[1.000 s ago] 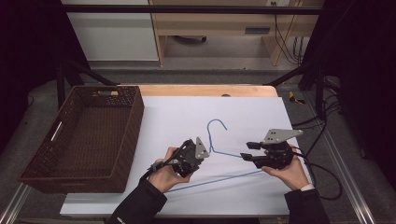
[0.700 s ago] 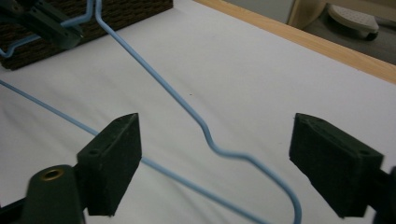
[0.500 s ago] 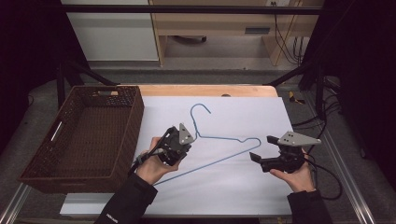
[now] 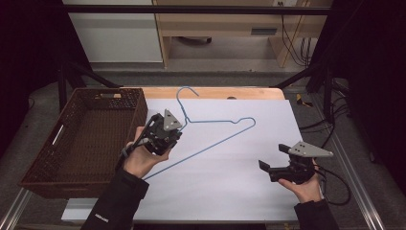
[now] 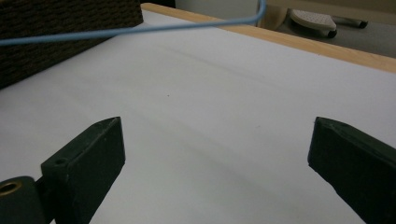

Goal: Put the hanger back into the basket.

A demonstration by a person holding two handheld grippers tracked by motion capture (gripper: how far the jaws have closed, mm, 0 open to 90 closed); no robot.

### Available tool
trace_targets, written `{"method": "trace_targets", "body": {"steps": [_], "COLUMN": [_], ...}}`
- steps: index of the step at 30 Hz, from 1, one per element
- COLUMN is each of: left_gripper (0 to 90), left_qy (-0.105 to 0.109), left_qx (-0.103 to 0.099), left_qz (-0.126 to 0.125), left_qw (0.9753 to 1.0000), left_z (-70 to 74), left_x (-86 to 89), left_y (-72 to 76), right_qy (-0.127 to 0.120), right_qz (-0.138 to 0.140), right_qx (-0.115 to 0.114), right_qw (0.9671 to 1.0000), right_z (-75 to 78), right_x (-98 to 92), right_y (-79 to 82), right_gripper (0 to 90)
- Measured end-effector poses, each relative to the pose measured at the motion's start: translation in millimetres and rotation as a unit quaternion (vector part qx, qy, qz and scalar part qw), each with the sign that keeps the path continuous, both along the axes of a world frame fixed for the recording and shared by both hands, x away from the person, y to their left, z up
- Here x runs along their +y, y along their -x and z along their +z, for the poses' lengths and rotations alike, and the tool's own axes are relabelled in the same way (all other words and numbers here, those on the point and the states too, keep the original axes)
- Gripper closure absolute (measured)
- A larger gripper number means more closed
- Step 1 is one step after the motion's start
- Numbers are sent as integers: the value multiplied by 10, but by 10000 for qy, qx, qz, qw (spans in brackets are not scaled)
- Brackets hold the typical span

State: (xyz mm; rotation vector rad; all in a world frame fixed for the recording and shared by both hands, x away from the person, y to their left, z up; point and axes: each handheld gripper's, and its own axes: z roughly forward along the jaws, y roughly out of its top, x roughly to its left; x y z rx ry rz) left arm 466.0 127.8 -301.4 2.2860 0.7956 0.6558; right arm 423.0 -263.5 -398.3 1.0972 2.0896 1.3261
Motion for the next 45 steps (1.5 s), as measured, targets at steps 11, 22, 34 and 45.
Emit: {"method": "trace_targets", "body": {"steps": [11,22,34,45], "left_gripper": [869,870,869,869], "left_qy": [66,3,71,176], "left_qx": [29,-101,-209,-352], "left_qz": [160,577,969,1318], "left_qw": [9998,9983,9950,9905], "left_z": [275,481,583,630], "left_x": [299,685,1107,1427], "left_y": [-100,-165,-165,-191], "right_qy": [9,13,19,4], "right_qz": [4,20,18,2], "right_qx": [52,81,87,83], "right_qw": [10000,10000,10000,10000], "right_z": [-52,-65,-87,-94], "right_x": [-3,16,34,41], "right_y": [13,15,21,19], "right_gripper": [45,36,32,33]}}
